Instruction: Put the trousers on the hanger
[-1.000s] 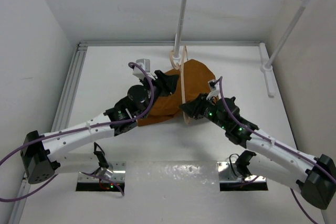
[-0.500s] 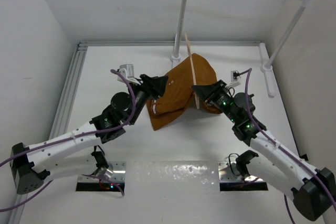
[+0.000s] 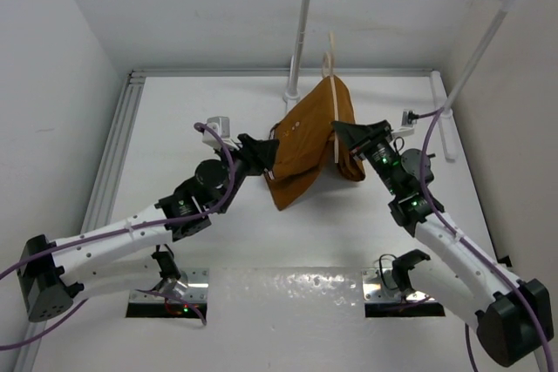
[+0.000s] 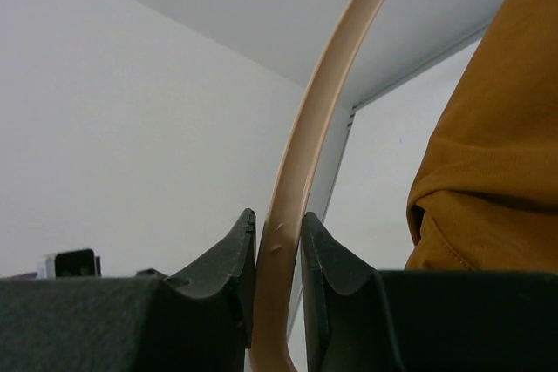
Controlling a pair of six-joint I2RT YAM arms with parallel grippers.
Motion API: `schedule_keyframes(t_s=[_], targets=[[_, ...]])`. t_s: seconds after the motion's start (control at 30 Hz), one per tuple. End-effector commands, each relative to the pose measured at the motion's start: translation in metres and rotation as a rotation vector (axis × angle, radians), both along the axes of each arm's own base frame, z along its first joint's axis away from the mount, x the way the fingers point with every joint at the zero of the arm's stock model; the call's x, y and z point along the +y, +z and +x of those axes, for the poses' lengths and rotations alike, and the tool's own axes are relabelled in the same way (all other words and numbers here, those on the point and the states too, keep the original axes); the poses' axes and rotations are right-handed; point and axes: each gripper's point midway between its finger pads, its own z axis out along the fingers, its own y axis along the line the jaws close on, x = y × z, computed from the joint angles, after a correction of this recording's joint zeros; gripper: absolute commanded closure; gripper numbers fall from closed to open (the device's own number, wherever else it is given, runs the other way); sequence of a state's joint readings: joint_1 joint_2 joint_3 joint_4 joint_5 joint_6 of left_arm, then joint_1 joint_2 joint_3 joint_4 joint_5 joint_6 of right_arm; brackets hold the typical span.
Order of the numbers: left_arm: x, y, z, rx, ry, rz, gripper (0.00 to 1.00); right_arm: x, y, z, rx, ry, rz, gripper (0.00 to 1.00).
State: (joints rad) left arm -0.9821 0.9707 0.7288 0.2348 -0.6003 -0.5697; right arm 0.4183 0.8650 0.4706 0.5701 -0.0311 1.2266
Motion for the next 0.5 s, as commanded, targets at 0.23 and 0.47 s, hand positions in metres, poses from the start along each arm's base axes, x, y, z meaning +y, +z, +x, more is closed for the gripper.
schedule_keyframes(t_s=[0.23,0.47], targets=[[-0.011,-0.014,-0.001,0.019,-0.035,-0.001,0.54,-0.043,0.173,-0.024,-0.475,-0.114,0.155,1.00],[-0.016,-0.027,-0.003,0.041,-0.059,0.003,0.55,-0.050,0.204,-0.008,-0.514,-0.182,0.081,1.00]])
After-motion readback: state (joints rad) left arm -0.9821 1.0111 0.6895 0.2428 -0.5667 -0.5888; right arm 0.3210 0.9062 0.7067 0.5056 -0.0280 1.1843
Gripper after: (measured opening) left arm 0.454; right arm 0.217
